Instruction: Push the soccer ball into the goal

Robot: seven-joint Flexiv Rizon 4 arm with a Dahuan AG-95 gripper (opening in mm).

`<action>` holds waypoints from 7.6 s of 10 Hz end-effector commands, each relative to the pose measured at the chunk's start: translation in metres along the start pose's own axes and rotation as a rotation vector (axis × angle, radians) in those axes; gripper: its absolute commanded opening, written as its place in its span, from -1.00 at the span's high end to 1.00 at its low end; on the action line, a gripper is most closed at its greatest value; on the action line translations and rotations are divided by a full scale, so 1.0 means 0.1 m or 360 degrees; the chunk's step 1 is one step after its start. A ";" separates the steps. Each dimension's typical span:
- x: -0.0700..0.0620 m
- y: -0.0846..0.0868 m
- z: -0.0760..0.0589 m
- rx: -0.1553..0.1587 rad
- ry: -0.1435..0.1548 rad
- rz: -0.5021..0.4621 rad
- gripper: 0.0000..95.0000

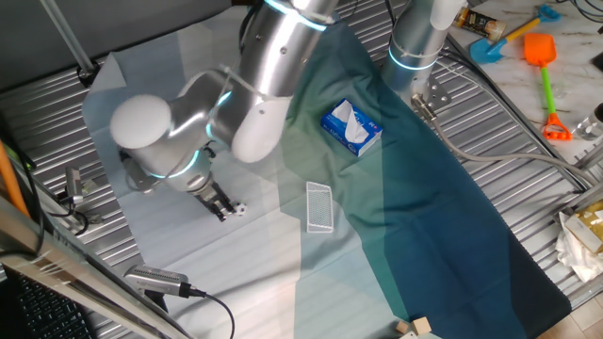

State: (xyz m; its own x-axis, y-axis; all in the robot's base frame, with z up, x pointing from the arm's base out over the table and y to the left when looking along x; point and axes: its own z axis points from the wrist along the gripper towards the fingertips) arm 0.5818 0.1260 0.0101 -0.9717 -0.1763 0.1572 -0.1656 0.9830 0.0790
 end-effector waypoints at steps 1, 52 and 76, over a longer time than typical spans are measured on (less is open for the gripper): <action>0.15 0.08 0.05 -0.0002 -0.0020 0.0030 1.00; 0.98 -0.01 0.18 -0.0017 -0.0010 -0.0096 1.00; 1.44 0.78 0.29 -0.0031 -0.0022 0.0099 1.00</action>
State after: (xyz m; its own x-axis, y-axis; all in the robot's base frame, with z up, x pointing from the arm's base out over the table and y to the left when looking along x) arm 0.4249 0.1788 0.0102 -0.9829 -0.1116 0.1464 -0.0996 0.9912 0.0869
